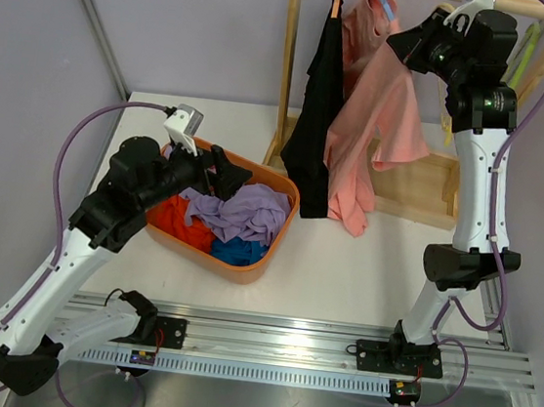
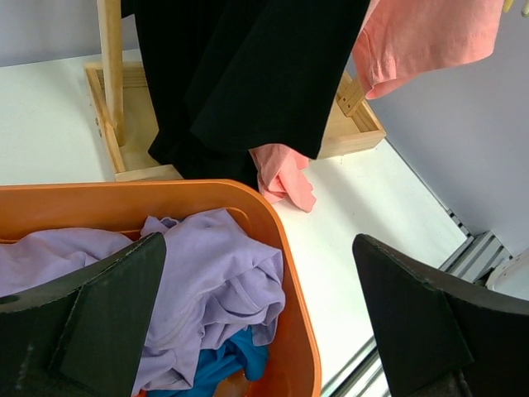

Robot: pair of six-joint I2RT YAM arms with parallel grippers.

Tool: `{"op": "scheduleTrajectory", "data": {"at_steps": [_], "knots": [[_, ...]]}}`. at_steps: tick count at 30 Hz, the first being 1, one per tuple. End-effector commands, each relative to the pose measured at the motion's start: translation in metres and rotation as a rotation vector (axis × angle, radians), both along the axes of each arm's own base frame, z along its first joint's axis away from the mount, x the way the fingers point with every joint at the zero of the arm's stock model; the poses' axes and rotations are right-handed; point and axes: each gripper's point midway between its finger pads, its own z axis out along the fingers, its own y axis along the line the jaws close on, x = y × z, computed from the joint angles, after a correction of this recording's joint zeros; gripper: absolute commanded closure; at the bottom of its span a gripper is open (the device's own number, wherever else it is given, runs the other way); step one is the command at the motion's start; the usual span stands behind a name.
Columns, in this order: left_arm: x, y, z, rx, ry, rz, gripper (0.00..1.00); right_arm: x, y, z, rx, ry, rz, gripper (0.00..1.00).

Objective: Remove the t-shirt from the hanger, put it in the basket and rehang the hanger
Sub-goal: Grab a hanger with a tshirt on it with the right arm

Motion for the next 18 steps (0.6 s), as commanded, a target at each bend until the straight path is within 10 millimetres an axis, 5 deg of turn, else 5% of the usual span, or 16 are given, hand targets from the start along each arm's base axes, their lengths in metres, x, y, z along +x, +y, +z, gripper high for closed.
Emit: {"op": "scheduleTrajectory", "data": {"at_steps": [1,12,18], "knots": [[-0.001,-0.005,0.034,-0.053,-0.086,-0.031,0.01,-0.034,-0.024,0.128,0.09,-0.413,-0.071,1.0],[-0.005,-0.002,0.033,-0.066,-0.085,-0.023,0.01,-0.052,-0.041,0.155,0.181,-0.455,-0.06,1.0],[-0.004,-0.003,0.035,-0.068,-0.089,-0.026,0.01,-0.05,-0.039,0.131,0.195,-0.361,-0.016,1.0]]}}
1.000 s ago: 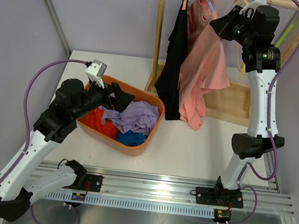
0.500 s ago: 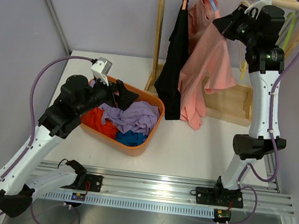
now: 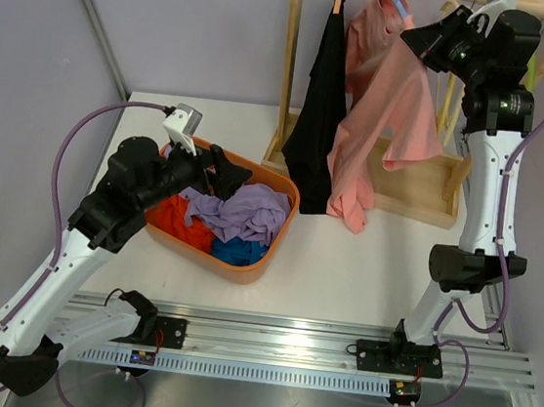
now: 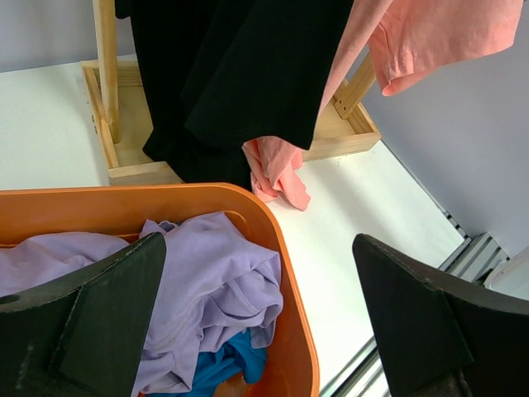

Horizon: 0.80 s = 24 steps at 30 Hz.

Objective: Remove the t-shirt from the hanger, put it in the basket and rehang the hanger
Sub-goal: Grab a hanger with a tshirt on it with the right arm

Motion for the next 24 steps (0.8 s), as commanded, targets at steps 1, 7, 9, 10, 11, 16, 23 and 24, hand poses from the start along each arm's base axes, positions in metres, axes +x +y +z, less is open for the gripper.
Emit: {"op": "scheduleTrajectory", "data": {"at_steps": [1,7,9,10,11,16,23,24], "knots": [[-0.004,-0.002,0.031,-0.059,-0.077,-0.023,0.01,-0.04,-0.02,0.104,0.058,-0.356,-0.047,1.0],[-0.005,-0.005,0.03,-0.065,-0.074,-0.037,0.01,-0.062,-0.038,0.141,0.095,-0.47,-0.077,1.0],[-0.005,-0.006,0.032,-0.064,-0.079,-0.041,0.01,-0.062,-0.04,0.145,0.105,-0.484,-0.078,1.0],[-0.004,-0.006,0.032,-0.064,-0.078,-0.042,0.01,-0.063,-0.041,0.147,0.106,-0.491,-0.078,1.0],[-0.004,-0.006,0.032,-0.062,-0.079,-0.041,0.01,-0.063,-0.042,0.148,0.113,-0.49,-0.078,1.0],[-0.007,-0.006,0.032,-0.06,-0.093,-0.051,0.01,-0.073,-0.035,0.135,0.086,-0.461,-0.023,1.0],[-0.013,-0.011,0.039,0.003,-0.205,-0.137,0.01,-0.099,-0.023,0.082,-0.006,-0.369,0.081,1.0],[-0.013,-0.012,0.04,0.009,-0.218,-0.143,0.01,-0.113,-0.021,0.085,-0.025,-0.388,0.088,1.0]]}}
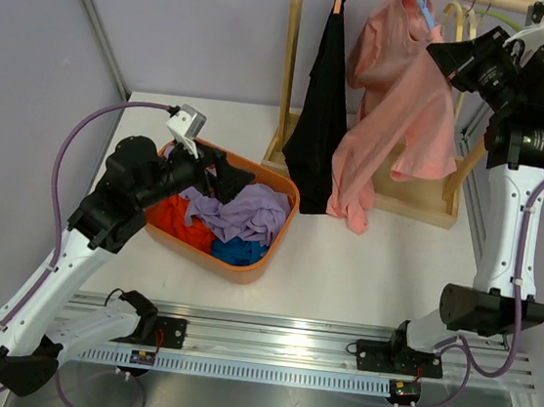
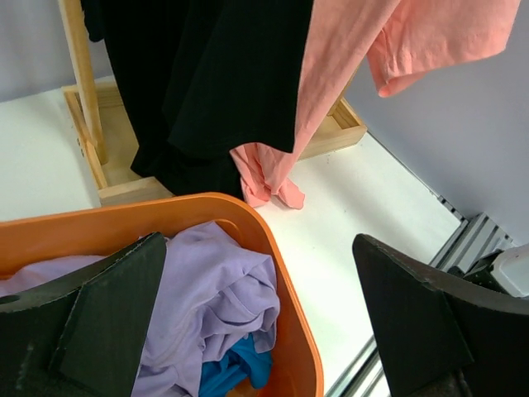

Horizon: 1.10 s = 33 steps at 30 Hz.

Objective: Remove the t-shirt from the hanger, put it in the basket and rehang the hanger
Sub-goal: Grab a hanger with a tshirt on it with the right arm, then remove the tshirt from the hanger

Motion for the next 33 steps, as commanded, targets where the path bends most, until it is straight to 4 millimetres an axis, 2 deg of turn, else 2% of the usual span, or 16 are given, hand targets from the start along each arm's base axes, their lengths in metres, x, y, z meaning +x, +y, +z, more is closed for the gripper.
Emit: {"op": "scheduleTrajectory", "data": {"at_steps": [1,2,6,8,10,11,13,14,18,23,25,26,27,28,29,33], "knots": [[-0.007,-0.005,0.037,-0.012,-0.176,-0.075,0.01,-0.072,0.018,0.064,-0.109,-0.301,0.096,1.0],[-0.007,-0.008,0.037,0.006,-0.193,-0.096,0.01,-0.071,0.02,0.05,-0.118,-0.272,0.11,1.0],[-0.004,-0.017,0.045,0.035,-0.252,-0.153,0.01,-0.101,0.028,0.038,-0.186,-0.291,0.166,1.0],[-0.004,-0.021,0.051,0.049,-0.294,-0.179,0.01,-0.107,0.033,0.021,-0.205,-0.259,0.213,1.0],[-0.002,-0.025,0.055,0.064,-0.337,-0.197,0.01,-0.125,0.037,0.01,-0.228,-0.246,0.253,1.0],[-0.004,-0.029,0.057,0.079,-0.366,-0.216,0.01,-0.125,0.037,-0.005,-0.233,-0.212,0.267,1.0],[-0.003,-0.034,0.062,0.114,-0.444,-0.24,0.01,-0.147,0.041,-0.02,-0.282,-0.206,0.316,1.0],[-0.005,-0.041,0.065,0.144,-0.501,-0.275,0.01,-0.159,0.042,-0.035,-0.317,-0.19,0.344,1.0],[-0.011,-0.057,0.072,0.221,-0.652,-0.364,0.01,-0.187,0.042,-0.065,-0.395,-0.161,0.38,1.0],[0.002,-0.075,0.069,0.298,-0.747,-0.42,0.01,-0.225,0.048,-0.099,-0.513,-0.164,0.467,1.0],[0.005,-0.08,0.073,0.317,-0.789,-0.438,0.01,-0.243,0.053,-0.12,-0.488,-0.093,0.544,1.0],[0.008,-0.087,0.069,0.326,-0.791,-0.454,0.01,-0.25,0.055,-0.124,-0.518,-0.117,0.569,1.0],[0.009,-0.09,0.067,0.333,-0.797,-0.46,0.01,-0.264,0.059,-0.134,-0.495,-0.073,0.617,1.0],[0.009,-0.093,0.07,0.338,-0.816,-0.467,0.01,-0.268,0.06,-0.141,-0.492,-0.059,0.635,1.0],[0.011,-0.098,0.064,0.345,-0.809,-0.48,0.01,-0.276,0.06,-0.147,-0.499,-0.049,0.655,1.0],[0.0,-0.112,0.047,0.361,-0.825,-0.565,0.02,-0.294,0.066,-0.156,-0.484,-0.045,0.73,1.0]]}}
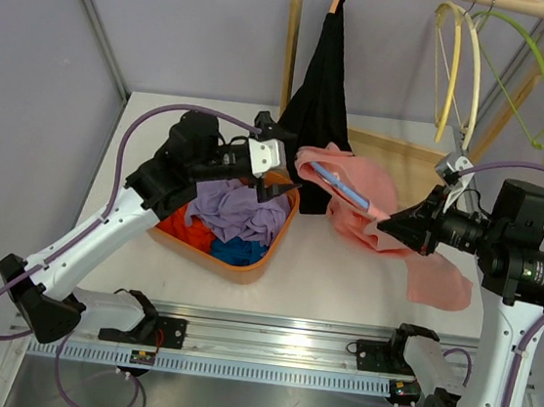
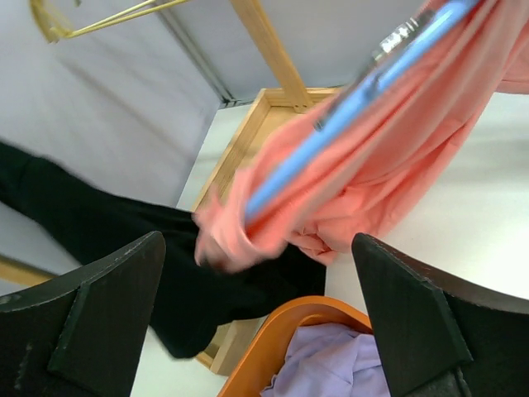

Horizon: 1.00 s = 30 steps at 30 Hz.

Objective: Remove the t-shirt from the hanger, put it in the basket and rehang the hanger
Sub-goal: Remove the tshirt from the hanger

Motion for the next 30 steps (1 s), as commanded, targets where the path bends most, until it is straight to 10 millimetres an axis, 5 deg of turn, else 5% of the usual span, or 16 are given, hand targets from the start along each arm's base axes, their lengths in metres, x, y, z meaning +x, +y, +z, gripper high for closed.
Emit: {"op": "scheduleTrajectory", "data": {"at_steps": [1,14,18,22,30], "knots": [[-0.02,-0.015,0.021,-0.015,-0.131,-0.114,0.03,-0.029,0.011,-0.004,0.004,-0.051,0.158,1.0],[-0.046,-0.042,-0.027,0.079,-0.046,-0.203,0.19,-0.04,0.017,0.0,0.033,-0.032,0.279,1.0],[-0.036,-0.044,-0.024,0.059,-0.073,-0.159,0.35,-0.04,0.019,0.005,0.05,-0.039,0.3,1.0],[-0.024,-0.046,-0.022,0.051,-0.105,-0.115,0.41,-0.041,0.02,0.006,0.049,-0.048,0.315,1.0],[-0.011,-0.056,-0.01,0.014,-0.16,-0.093,0.34,-0.044,0.022,0.005,0.043,-0.055,0.326,1.0]]}}
